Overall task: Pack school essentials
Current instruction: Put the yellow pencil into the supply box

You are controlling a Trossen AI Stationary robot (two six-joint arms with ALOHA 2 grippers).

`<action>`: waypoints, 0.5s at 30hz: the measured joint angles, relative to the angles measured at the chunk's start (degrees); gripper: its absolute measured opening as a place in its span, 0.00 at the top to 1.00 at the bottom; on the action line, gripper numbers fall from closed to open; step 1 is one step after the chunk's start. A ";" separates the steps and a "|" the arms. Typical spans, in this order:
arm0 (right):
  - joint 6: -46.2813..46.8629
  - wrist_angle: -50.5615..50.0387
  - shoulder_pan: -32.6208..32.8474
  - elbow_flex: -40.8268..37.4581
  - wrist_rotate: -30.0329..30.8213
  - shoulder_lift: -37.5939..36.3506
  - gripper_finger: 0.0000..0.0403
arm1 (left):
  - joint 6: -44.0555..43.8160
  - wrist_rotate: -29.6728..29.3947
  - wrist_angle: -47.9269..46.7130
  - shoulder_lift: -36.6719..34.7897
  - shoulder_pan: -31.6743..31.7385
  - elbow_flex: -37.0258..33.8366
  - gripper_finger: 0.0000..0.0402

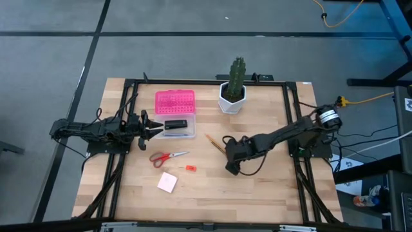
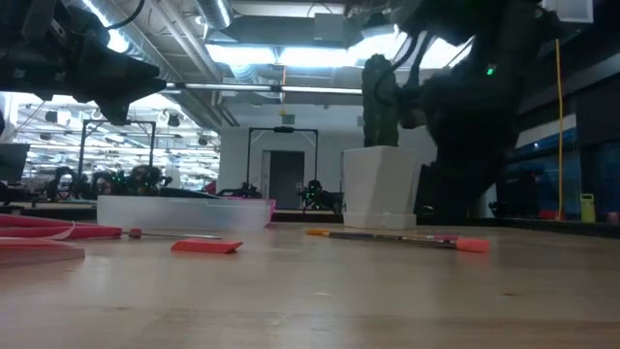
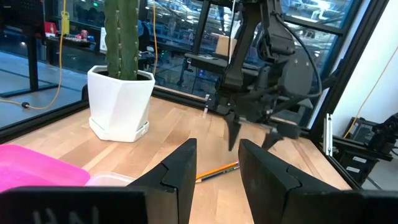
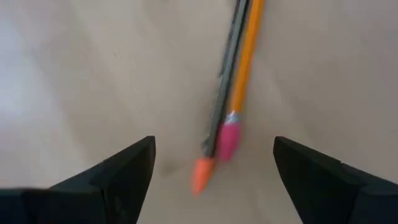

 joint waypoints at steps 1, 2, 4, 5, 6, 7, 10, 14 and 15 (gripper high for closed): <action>-1.13 -0.30 -0.13 0.56 0.65 0.92 0.19 | 0.00 0.01 0.00 0.00 0.00 0.00 0.72; -1.94 0.06 -0.41 1.29 0.66 1.94 0.19 | 0.00 0.00 0.00 0.00 0.01 0.00 0.72; -3.10 0.51 -0.97 2.49 0.05 3.74 0.19 | 0.00 0.00 0.00 0.00 -0.01 0.00 0.72; -3.14 0.34 -1.31 2.96 -0.39 4.67 0.19 | 0.00 0.00 0.00 0.00 0.00 0.00 0.72; -3.07 0.33 -1.63 3.29 -1.25 5.62 0.19 | 0.00 0.00 -0.01 0.00 -0.01 -0.01 0.72; -3.03 0.09 -1.89 3.65 -1.72 6.50 0.19 | 0.00 -0.02 0.00 0.00 0.00 0.00 0.72; -2.99 -0.17 -2.72 3.93 -5.15 8.06 0.19 | 0.00 -0.01 0.00 0.00 -0.01 0.00 0.72; -1.55 -0.18 -2.69 3.56 -5.39 8.27 0.19 | 0.00 -0.02 0.00 0.00 0.01 0.00 0.72; -0.67 -0.27 -2.72 3.54 -5.44 8.14 0.20 | 0.00 -0.02 0.00 0.00 0.01 0.00 0.72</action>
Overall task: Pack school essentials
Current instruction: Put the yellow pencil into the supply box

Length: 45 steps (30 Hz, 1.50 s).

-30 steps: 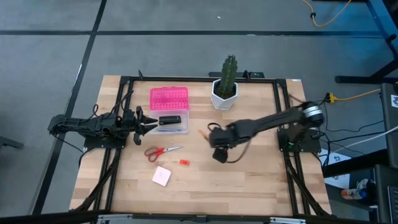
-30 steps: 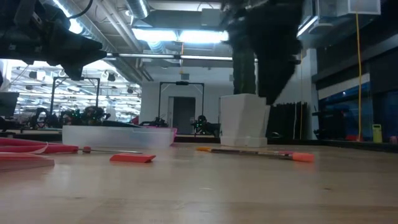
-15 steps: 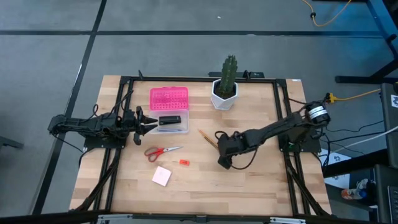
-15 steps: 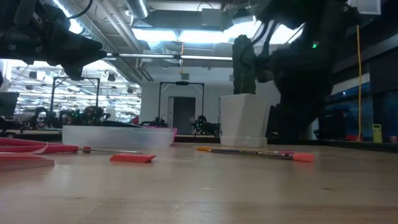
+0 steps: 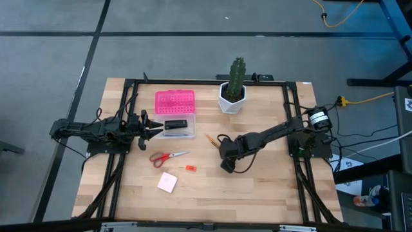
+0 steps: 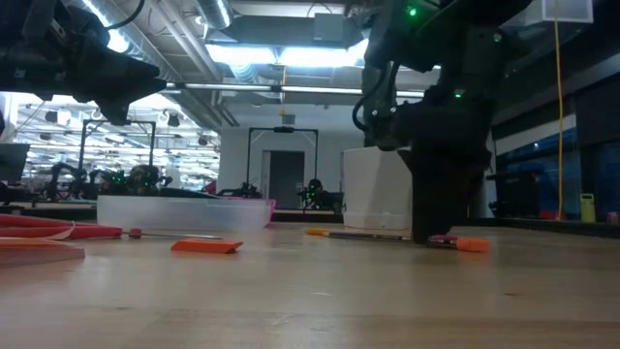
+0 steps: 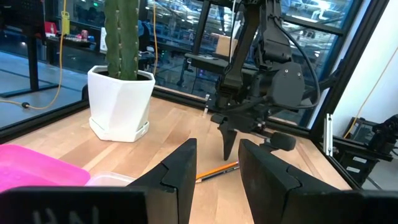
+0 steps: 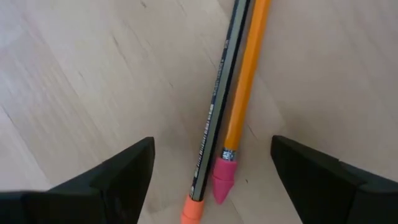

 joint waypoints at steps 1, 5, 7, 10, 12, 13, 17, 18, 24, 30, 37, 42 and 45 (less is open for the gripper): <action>0.70 -0.22 0.00 0.00 0.14 -0.03 0.21 | 0.02 0.00 0.00 0.00 0.00 0.00 0.72; 3.46 -1.37 0.01 0.00 0.88 0.00 0.29 | 0.01 0.01 0.00 0.00 0.00 0.00 0.72; 3.71 -1.82 0.07 0.00 1.12 0.03 0.34 | 0.00 0.02 0.00 0.00 0.00 0.00 0.72; 4.86 -2.25 0.07 -0.07 1.28 0.03 0.43 | 0.00 0.02 0.00 0.00 0.00 -0.02 0.72; 5.32 -2.37 0.07 -0.11 1.34 0.03 0.48 | 0.00 0.01 0.00 0.00 0.00 0.00 0.72; 5.31 -2.44 0.07 -0.14 1.44 0.03 0.50 | 0.00 0.02 0.00 0.00 0.00 0.00 0.72; 5.36 -2.60 0.07 -0.22 1.97 0.03 0.54 | 0.00 0.02 0.00 0.00 -0.02 0.00 0.72; 5.36 -2.62 0.11 -0.22 2.05 0.03 0.55 | 0.00 0.02 0.00 0.00 0.00 0.00 0.72; 7.66 -3.17 0.11 -0.21 2.06 0.03 0.56 | 0.00 0.02 0.00 0.00 0.00 0.00 0.72; 14.82 -3.38 0.13 -0.20 2.96 0.03 0.62 | 0.00 0.02 0.00 0.00 -0.02 0.00 0.72; 17.79 -3.67 0.13 -0.24 3.47 0.06 0.82 | 0.01 0.02 0.00 0.00 -0.01 0.00 0.72; 17.89 -2.86 -0.16 -0.17 2.87 0.01 0.89 | 0.00 0.02 -0.01 0.00 0.00 0.00 0.72; 18.44 -3.43 -0.23 0.50 2.58 0.07 0.90 | 0.00 0.02 -0.01 0.00 -0.02 0.00 0.72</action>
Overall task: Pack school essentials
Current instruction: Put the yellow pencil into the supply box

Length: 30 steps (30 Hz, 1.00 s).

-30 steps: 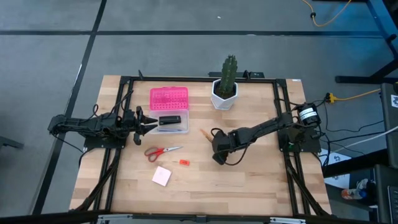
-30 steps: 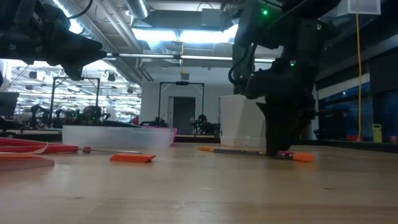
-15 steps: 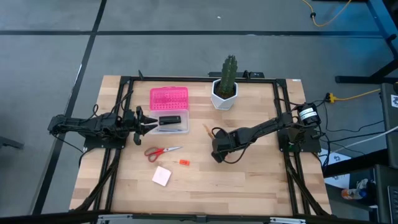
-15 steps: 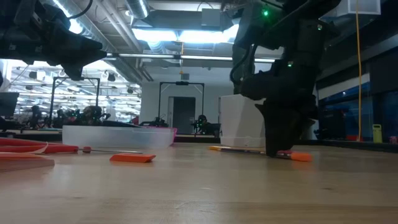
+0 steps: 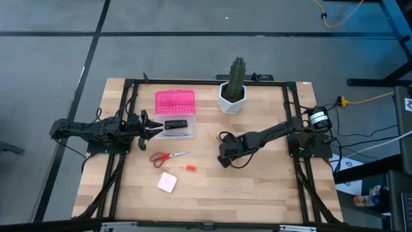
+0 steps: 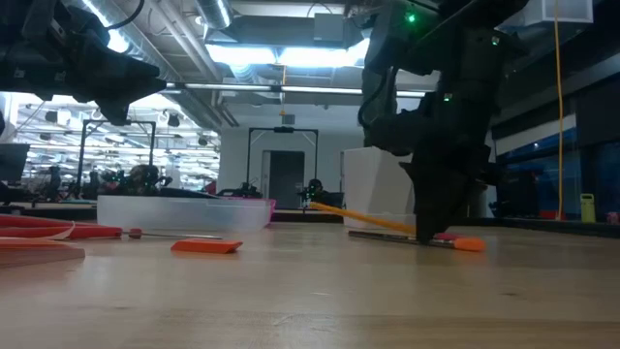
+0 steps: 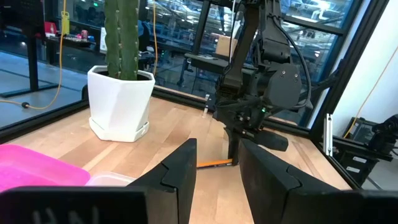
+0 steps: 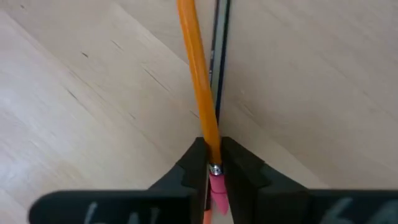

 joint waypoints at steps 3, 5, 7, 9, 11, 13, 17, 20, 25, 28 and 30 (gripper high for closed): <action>-0.02 -1.32 -0.03 1.65 0.72 0.29 0.91 | 0.00 0.00 0.01 0.00 0.02 0.00 0.72; -0.43 -2.64 0.01 3.10 1.18 0.41 0.92 | 0.00 0.00 -0.01 0.00 0.02 -0.02 0.72; -1.32 -4.09 0.01 4.34 1.16 0.59 0.93 | 0.01 0.00 0.01 0.00 0.01 0.00 0.72; -1.27 -5.38 0.01 5.25 1.09 0.68 0.94 | 0.01 0.00 0.01 0.00 0.01 0.00 0.72; -1.04 -6.64 0.03 6.06 0.58 0.71 0.95 | 0.00 0.00 0.01 0.00 0.01 0.00 0.72; -0.53 -6.61 0.08 6.66 0.50 0.69 0.95 | 0.00 0.00 -0.01 0.00 0.00 0.00 0.72; 0.62 -6.60 0.03 7.72 1.06 0.69 0.95 | 0.00 0.00 0.01 0.00 0.02 0.00 0.72; 0.64 -6.40 0.01 8.58 1.44 0.53 0.95 | 0.00 0.00 0.00 0.00 0.02 0.00 0.72; 1.50 -6.30 -0.03 10.29 1.63 0.49 0.95 | 0.00 0.00 0.01 0.00 0.02 0.00 0.72; 1.34 -6.23 -0.12 12.16 1.86 0.47 0.95 | 0.00 0.02 0.01 0.00 0.02 0.00 0.72; 0.18 -6.20 -0.53 13.69 1.89 0.47 0.95 | 0.00 0.02 0.01 -0.01 0.01 0.00 0.72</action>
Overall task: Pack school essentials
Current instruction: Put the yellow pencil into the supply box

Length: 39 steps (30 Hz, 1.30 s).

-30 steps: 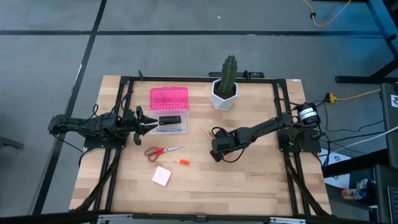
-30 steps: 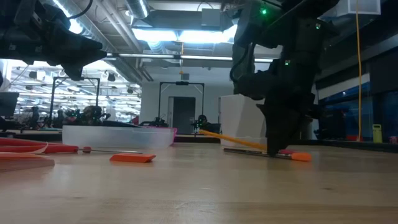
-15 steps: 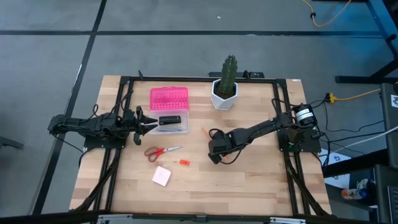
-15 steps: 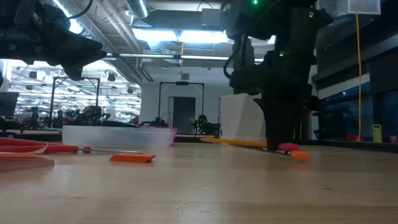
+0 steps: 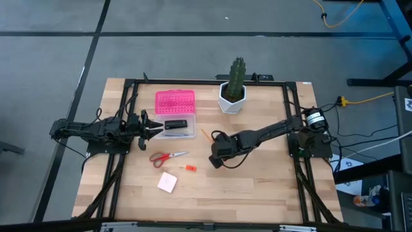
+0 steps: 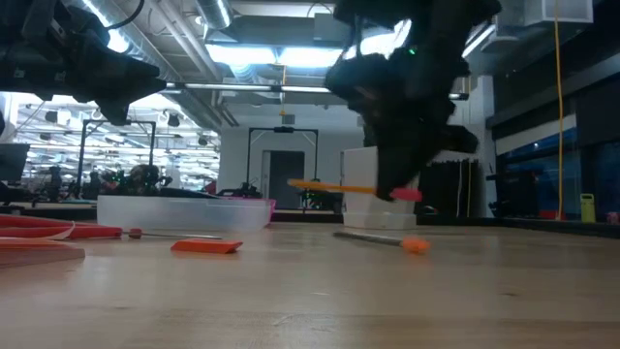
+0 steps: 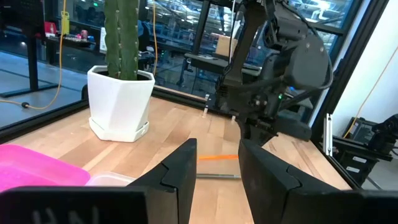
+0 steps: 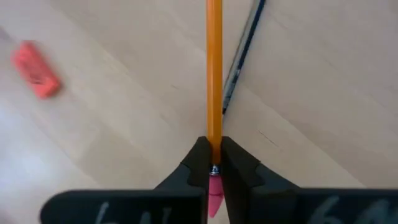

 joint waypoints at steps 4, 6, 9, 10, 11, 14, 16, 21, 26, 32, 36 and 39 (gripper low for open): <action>-2.38 0.06 -1.80 2.76 0.13 -0.04 0.95 | 0.00 0.00 0.00 0.01 0.00 0.00 0.72; -3.80 0.03 -3.21 4.27 0.06 -0.04 0.95 | 0.00 0.00 0.00 0.00 0.01 0.00 0.72; -6.75 0.33 -5.83 6.56 -1.55 -0.11 0.95 | 0.00 0.00 0.00 0.01 0.00 0.00 0.72; -8.12 0.65 -6.87 7.20 -2.44 -0.11 0.95 | 0.00 0.00 0.00 0.01 0.00 0.00 0.72; -9.60 1.12 -7.96 7.81 -2.97 -0.11 0.95 | 0.00 0.00 0.00 0.01 0.00 0.00 0.72; -13.91 4.37 -11.03 10.40 -4.38 1.11 0.95 | 0.00 0.00 0.00 0.00 -0.01 0.00 0.72; -16.81 6.52 -12.84 12.88 -6.18 3.39 0.95 | 0.00 0.00 0.00 0.01 0.01 0.00 0.72; -24.07 7.23 -15.79 22.17 -9.23 12.48 0.95 | 0.00 0.00 0.00 0.01 0.00 0.00 0.72; -29.94 6.41 -17.38 33.22 -9.49 20.46 0.95 | 0.00 0.00 0.00 -0.02 -0.01 0.00 0.72; -38.25 0.61 -17.41 41.53 -11.01 26.37 0.95 | -0.01 0.00 0.00 -0.02 0.01 0.00 0.72; -41.09 -2.27 -17.40 42.20 -12.51 28.15 0.94 | 0.00 0.00 0.00 -0.02 0.01 0.00 0.72; -41.34 -2.09 -17.43 42.20 -11.96 28.41 0.91 | -0.02 0.00 0.00 -0.02 0.01 0.00 0.72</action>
